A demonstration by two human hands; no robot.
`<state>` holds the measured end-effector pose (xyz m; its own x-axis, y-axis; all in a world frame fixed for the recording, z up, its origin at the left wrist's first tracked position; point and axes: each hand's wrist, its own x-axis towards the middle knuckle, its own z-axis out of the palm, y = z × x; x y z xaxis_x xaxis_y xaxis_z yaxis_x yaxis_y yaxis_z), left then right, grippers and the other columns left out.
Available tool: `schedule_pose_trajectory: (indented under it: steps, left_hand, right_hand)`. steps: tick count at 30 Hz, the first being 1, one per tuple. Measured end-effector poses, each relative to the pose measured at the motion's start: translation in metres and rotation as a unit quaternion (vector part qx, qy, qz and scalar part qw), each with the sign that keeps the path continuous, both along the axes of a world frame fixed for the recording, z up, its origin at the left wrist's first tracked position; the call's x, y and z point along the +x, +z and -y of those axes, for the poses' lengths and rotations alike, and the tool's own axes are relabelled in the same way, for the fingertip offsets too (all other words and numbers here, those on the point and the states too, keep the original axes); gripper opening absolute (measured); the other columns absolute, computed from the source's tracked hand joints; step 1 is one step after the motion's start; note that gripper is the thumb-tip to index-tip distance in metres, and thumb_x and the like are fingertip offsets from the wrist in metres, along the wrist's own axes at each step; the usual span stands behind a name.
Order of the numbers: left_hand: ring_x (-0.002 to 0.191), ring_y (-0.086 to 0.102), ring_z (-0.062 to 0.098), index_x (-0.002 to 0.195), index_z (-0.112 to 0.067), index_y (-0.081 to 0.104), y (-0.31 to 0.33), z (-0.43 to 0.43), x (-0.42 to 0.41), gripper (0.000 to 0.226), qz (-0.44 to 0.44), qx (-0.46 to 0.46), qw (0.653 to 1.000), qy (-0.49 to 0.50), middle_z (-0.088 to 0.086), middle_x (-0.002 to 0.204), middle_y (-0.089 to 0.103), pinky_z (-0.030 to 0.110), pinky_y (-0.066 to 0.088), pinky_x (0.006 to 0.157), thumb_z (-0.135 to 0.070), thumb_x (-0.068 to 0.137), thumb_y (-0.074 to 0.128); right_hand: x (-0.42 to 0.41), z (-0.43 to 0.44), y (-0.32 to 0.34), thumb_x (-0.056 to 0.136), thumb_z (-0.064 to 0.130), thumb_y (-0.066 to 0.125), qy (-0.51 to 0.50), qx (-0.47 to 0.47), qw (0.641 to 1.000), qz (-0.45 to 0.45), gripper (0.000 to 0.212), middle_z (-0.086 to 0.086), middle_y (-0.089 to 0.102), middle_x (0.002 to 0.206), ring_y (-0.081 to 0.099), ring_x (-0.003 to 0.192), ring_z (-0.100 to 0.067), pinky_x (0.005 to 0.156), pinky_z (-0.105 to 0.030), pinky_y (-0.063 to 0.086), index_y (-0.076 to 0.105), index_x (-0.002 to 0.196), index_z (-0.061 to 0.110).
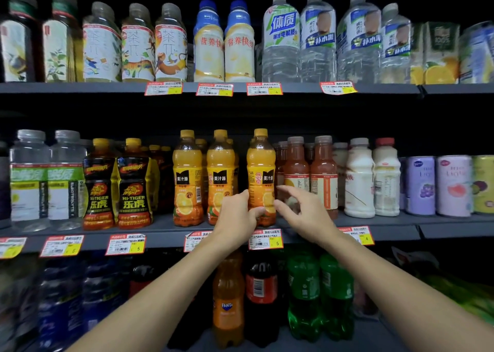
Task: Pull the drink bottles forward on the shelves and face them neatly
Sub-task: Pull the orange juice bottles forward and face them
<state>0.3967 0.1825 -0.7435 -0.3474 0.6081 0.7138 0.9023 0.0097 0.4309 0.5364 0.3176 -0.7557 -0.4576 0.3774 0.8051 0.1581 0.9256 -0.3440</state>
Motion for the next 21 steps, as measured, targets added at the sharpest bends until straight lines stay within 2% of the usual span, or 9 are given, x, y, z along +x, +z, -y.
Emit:
schedule_pose_trajectory:
  steps: [2,5,7,10,13,16,21]
  left_hand:
    - [0.093,0.054,0.007,0.126,-0.013,0.061,-0.002,-0.001,0.0,0.035,-0.008,0.006,1.0,-0.006,-0.002,0.109,0.067,0.014,0.039,0.073,-0.032,0.097,0.063]
    - [0.09,0.056,0.009,0.125,-0.012,0.062,-0.004,0.002,-0.004,0.036,-0.04,0.011,0.999,0.002,0.0,0.108,0.068,0.012,0.035,0.066,-0.032,0.096,0.065]
    - [0.095,0.063,0.01,0.119,-0.016,0.068,-0.002,0.011,-0.013,0.031,-0.08,0.052,0.995,0.002,-0.003,0.105,0.071,0.01,0.037,0.073,-0.03,0.092,0.07]
    - [0.094,0.064,0.009,0.111,-0.018,0.071,-0.001,0.027,-0.032,0.027,-0.161,0.081,0.984,0.003,-0.005,0.102,0.07,0.016,0.046,0.08,-0.028,0.086,0.077]
    - [0.088,0.061,0.008,0.104,-0.019,0.069,-0.002,0.04,-0.052,0.026,-0.233,0.047,0.971,0.004,-0.007,0.102,0.064,0.013,0.042,0.071,-0.03,0.082,0.08]
    - [0.083,0.06,0.012,0.101,-0.021,0.067,-0.003,0.051,-0.067,0.032,-0.281,0.005,0.96,0.008,-0.007,0.103,0.059,0.021,0.047,0.062,-0.039,0.079,0.081]
    - [0.071,0.061,0.014,0.093,-0.019,0.068,-0.002,0.064,-0.079,0.029,-0.309,0.017,0.951,0.018,-0.006,0.095,0.061,0.027,0.049,0.053,-0.039,0.078,0.082]
  right_hand:
    - [0.0,0.002,0.007,0.082,0.068,0.06,0.05,-0.046,0.994,0.09,0.072,0.015,0.065,0.126,0.061,0.098,0.001,0.085,-0.028,0.05,0.052,0.143,0.031]
    - [-0.005,0.001,0.015,0.083,0.058,0.072,0.088,-0.071,0.982,0.151,0.058,0.016,0.066,0.12,0.061,0.1,0.004,0.085,-0.024,0.048,0.059,0.134,0.035]
    - [-0.01,0.001,0.016,0.081,0.059,0.075,0.083,-0.086,0.979,0.166,0.057,0.016,0.066,0.118,0.061,0.104,-0.001,0.088,-0.026,0.049,0.061,0.129,0.032]
    - [-0.016,0.002,0.015,0.073,0.069,0.075,0.041,-0.081,0.981,0.17,0.069,0.015,0.063,0.114,0.06,0.102,-0.004,0.086,-0.026,0.05,0.06,0.128,0.03]
    - [-0.018,0.001,0.015,0.066,0.073,0.076,0.019,-0.075,0.981,0.177,0.082,0.014,0.062,0.117,0.059,0.105,-0.005,0.087,-0.025,0.049,0.057,0.131,0.026]
    - [-0.019,-0.003,0.017,0.062,0.07,0.081,0.028,-0.093,0.975,0.198,0.089,0.011,0.063,0.123,0.06,0.109,-0.006,0.093,-0.029,0.051,0.054,0.134,0.025]
    - [-0.021,-0.007,0.019,0.06,0.074,0.079,0.027,-0.101,0.97,0.219,0.094,0.01,0.063,0.125,0.059,0.111,-0.008,0.094,-0.029,0.051,0.054,0.136,0.026]
